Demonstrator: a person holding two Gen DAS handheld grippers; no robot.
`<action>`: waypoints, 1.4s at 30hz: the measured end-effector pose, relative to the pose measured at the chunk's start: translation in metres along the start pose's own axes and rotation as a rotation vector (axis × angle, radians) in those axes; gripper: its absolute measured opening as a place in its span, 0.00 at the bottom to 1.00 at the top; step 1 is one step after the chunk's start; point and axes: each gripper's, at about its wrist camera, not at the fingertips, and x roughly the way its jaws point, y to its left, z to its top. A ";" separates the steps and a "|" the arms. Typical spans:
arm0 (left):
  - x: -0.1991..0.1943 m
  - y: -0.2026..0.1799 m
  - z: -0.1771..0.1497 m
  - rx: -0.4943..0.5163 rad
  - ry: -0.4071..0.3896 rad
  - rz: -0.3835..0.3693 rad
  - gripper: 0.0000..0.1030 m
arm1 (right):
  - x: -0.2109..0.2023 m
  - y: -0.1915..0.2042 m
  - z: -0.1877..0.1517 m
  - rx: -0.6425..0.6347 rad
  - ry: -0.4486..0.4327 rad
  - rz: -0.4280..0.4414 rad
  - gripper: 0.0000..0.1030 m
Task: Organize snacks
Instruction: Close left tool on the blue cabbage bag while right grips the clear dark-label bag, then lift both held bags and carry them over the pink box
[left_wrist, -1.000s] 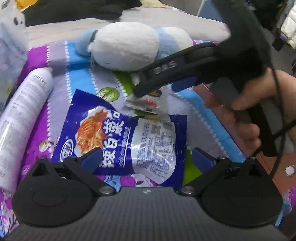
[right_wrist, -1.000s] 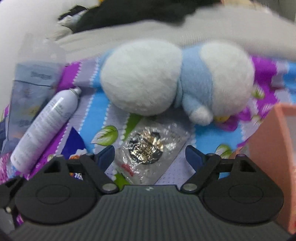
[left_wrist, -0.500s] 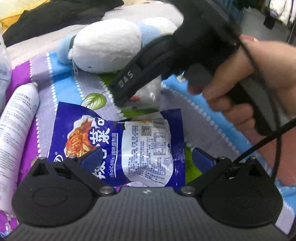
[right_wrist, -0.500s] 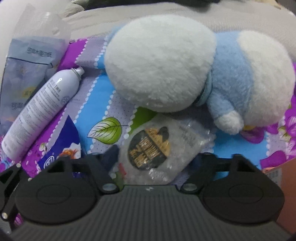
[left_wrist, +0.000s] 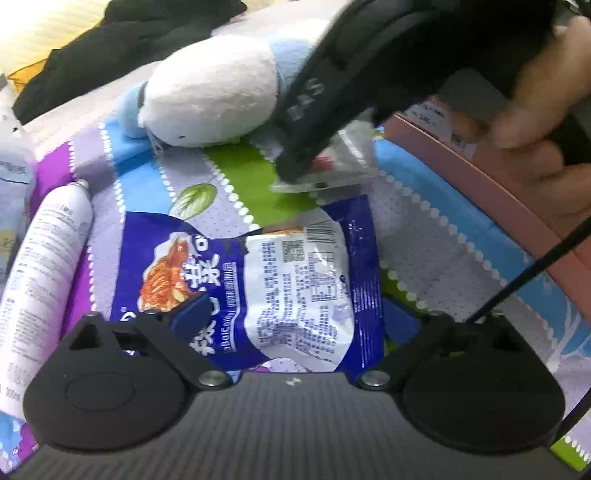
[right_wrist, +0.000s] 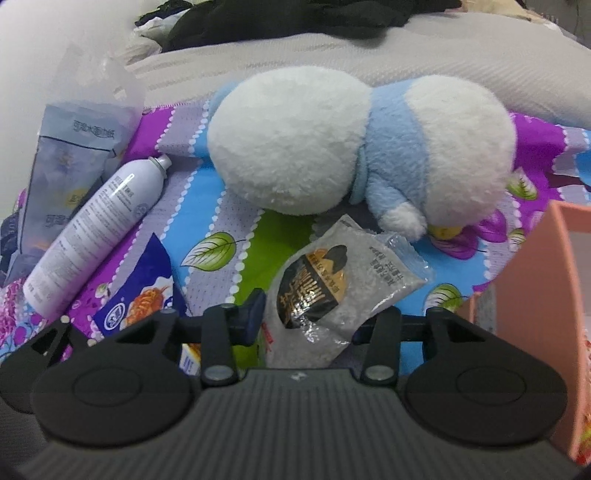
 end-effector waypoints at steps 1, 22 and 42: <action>-0.002 0.001 -0.001 -0.008 -0.002 0.000 0.89 | -0.004 0.000 -0.001 0.006 -0.004 -0.001 0.45; -0.059 0.000 -0.023 -0.191 -0.022 0.011 0.29 | -0.084 0.024 -0.049 0.002 -0.076 -0.054 0.45; -0.171 -0.004 -0.067 -0.446 -0.058 0.004 0.18 | -0.174 0.051 -0.134 0.020 -0.102 -0.001 0.45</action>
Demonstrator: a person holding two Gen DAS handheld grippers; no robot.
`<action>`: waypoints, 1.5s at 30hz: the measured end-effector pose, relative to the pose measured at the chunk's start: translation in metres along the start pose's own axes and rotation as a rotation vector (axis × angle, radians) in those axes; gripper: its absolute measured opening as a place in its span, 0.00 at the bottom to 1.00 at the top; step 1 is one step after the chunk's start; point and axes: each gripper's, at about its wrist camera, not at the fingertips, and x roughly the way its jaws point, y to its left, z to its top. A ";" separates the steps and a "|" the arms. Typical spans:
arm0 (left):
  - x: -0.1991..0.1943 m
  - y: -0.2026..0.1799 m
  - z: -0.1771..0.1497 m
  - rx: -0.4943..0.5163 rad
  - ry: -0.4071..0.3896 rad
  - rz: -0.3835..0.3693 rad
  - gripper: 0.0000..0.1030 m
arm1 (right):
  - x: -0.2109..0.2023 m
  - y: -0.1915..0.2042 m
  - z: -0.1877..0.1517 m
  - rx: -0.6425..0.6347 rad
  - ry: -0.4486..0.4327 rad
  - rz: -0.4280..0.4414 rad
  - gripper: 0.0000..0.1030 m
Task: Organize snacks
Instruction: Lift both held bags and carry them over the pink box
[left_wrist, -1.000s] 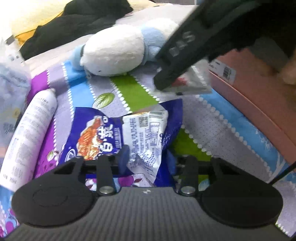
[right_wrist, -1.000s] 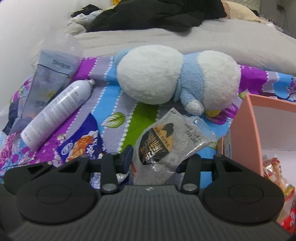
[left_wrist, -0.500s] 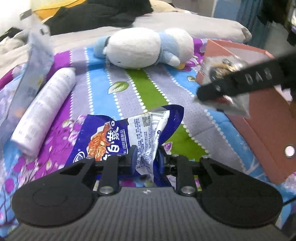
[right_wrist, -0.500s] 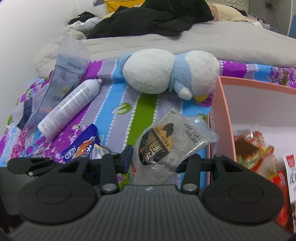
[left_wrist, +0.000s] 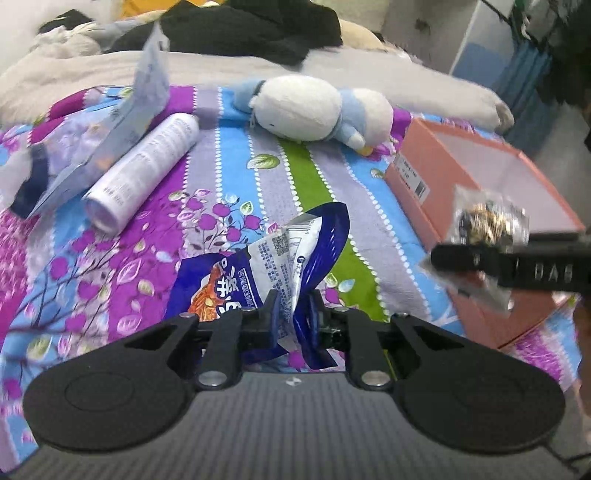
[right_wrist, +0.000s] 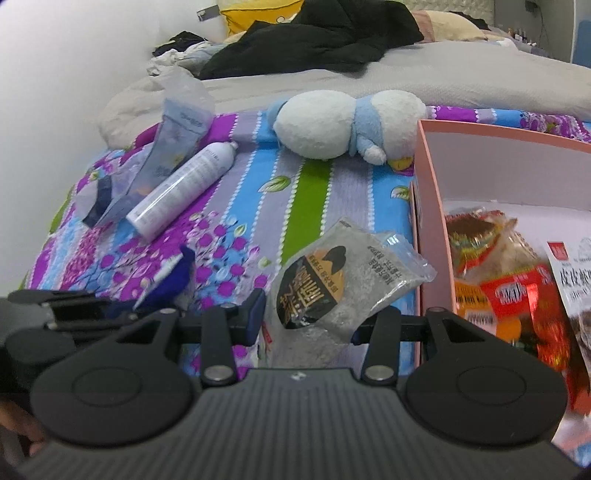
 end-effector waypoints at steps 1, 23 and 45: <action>-0.007 0.000 -0.004 -0.025 -0.004 -0.002 0.18 | -0.004 0.001 -0.003 0.003 -0.006 0.002 0.45; -0.133 -0.078 -0.033 -0.131 -0.138 -0.115 0.18 | -0.122 0.019 -0.068 0.040 -0.110 -0.042 0.45; -0.152 -0.172 -0.007 -0.023 -0.121 -0.304 0.17 | -0.200 -0.049 -0.090 0.157 -0.216 -0.195 0.45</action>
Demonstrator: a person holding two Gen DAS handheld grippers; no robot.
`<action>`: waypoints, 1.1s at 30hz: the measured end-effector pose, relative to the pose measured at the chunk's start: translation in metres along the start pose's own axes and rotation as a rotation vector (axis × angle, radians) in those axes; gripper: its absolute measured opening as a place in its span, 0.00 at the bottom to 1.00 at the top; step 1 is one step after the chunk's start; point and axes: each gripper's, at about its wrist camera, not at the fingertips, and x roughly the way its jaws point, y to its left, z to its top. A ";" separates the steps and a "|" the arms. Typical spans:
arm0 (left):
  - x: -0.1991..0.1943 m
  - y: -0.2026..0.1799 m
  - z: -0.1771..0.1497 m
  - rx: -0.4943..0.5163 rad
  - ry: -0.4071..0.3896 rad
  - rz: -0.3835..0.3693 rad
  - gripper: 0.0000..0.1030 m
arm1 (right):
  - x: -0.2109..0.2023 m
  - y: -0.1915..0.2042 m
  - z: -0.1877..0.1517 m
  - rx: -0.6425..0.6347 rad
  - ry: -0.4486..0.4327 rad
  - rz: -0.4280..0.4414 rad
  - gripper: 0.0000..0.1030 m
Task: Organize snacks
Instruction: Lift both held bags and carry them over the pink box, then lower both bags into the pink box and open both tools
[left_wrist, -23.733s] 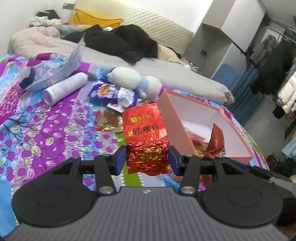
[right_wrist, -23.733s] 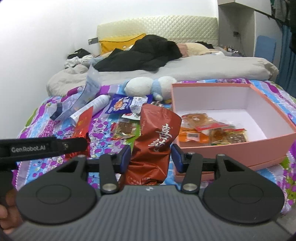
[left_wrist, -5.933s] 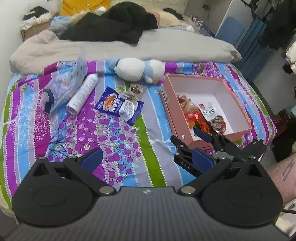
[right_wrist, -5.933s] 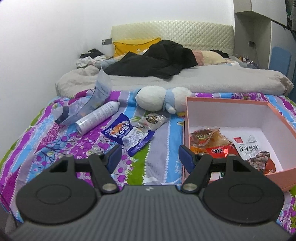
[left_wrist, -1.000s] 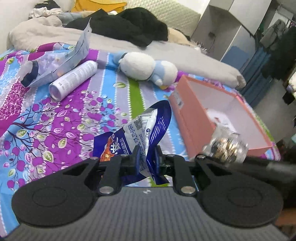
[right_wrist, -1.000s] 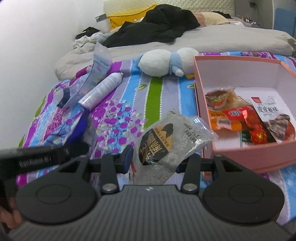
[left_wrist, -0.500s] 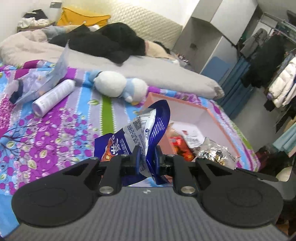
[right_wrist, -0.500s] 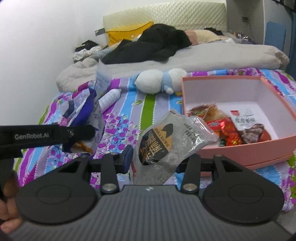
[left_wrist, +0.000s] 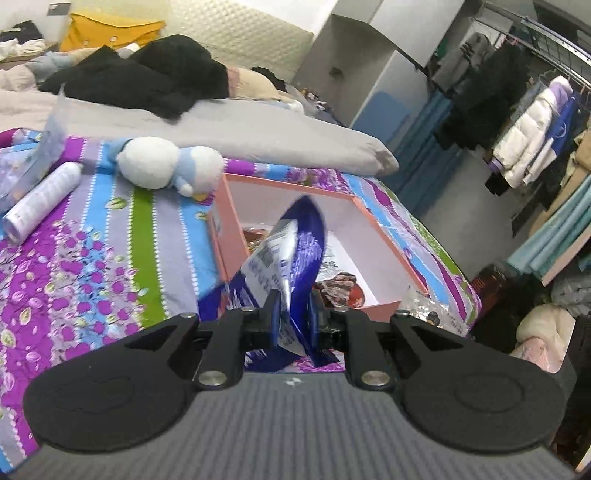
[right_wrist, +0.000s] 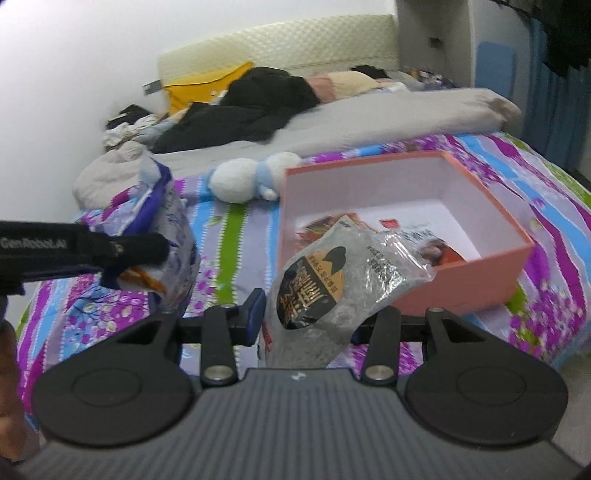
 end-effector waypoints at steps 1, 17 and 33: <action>0.004 -0.003 0.003 0.003 0.003 -0.005 0.16 | 0.000 -0.003 0.002 0.004 -0.004 -0.003 0.45; 0.108 -0.054 0.089 0.083 0.064 -0.076 0.15 | 0.054 -0.059 0.067 0.062 -0.046 -0.044 0.45; 0.247 -0.030 0.118 0.063 0.212 0.020 0.15 | 0.156 -0.116 0.083 0.086 0.084 -0.050 0.46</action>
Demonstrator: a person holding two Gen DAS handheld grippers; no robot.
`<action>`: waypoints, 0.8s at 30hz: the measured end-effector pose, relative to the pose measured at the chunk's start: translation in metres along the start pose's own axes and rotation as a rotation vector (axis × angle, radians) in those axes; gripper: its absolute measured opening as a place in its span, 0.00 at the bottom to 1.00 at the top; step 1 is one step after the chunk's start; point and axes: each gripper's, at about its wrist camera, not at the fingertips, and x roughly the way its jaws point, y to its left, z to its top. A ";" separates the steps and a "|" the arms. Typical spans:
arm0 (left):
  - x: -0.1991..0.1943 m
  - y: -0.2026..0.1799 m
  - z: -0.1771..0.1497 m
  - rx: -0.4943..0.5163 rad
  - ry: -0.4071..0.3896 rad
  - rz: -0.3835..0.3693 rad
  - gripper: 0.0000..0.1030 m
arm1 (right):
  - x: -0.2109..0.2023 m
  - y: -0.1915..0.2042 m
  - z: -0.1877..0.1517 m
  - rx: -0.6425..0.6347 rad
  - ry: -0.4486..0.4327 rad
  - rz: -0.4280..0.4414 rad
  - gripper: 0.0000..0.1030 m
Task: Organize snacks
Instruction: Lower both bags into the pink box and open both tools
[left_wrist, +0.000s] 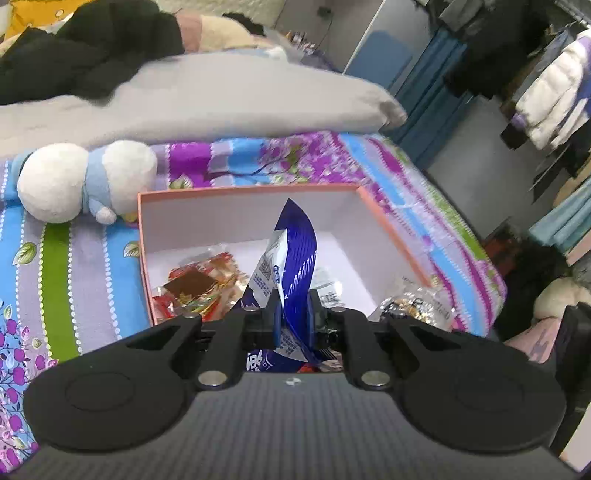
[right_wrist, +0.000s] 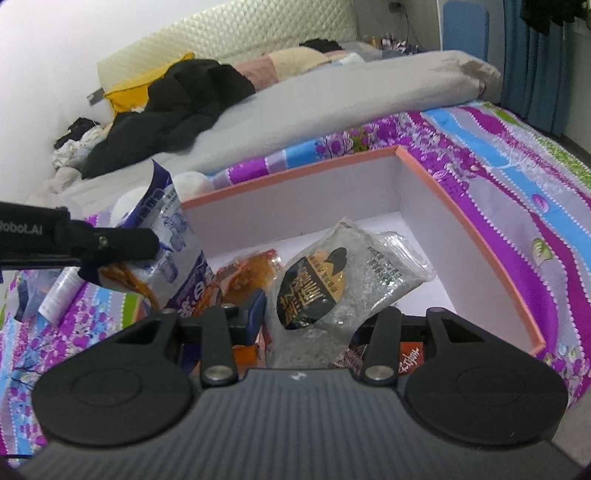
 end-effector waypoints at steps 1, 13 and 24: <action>0.007 0.002 0.002 0.000 0.009 0.008 0.15 | 0.006 -0.001 0.000 -0.004 0.005 0.003 0.46; 0.022 0.011 0.004 0.001 0.036 0.042 0.34 | 0.031 -0.006 0.001 -0.004 0.044 0.002 0.73; -0.054 0.000 -0.007 -0.010 -0.066 0.045 0.73 | -0.031 0.005 0.004 0.004 -0.070 -0.022 0.81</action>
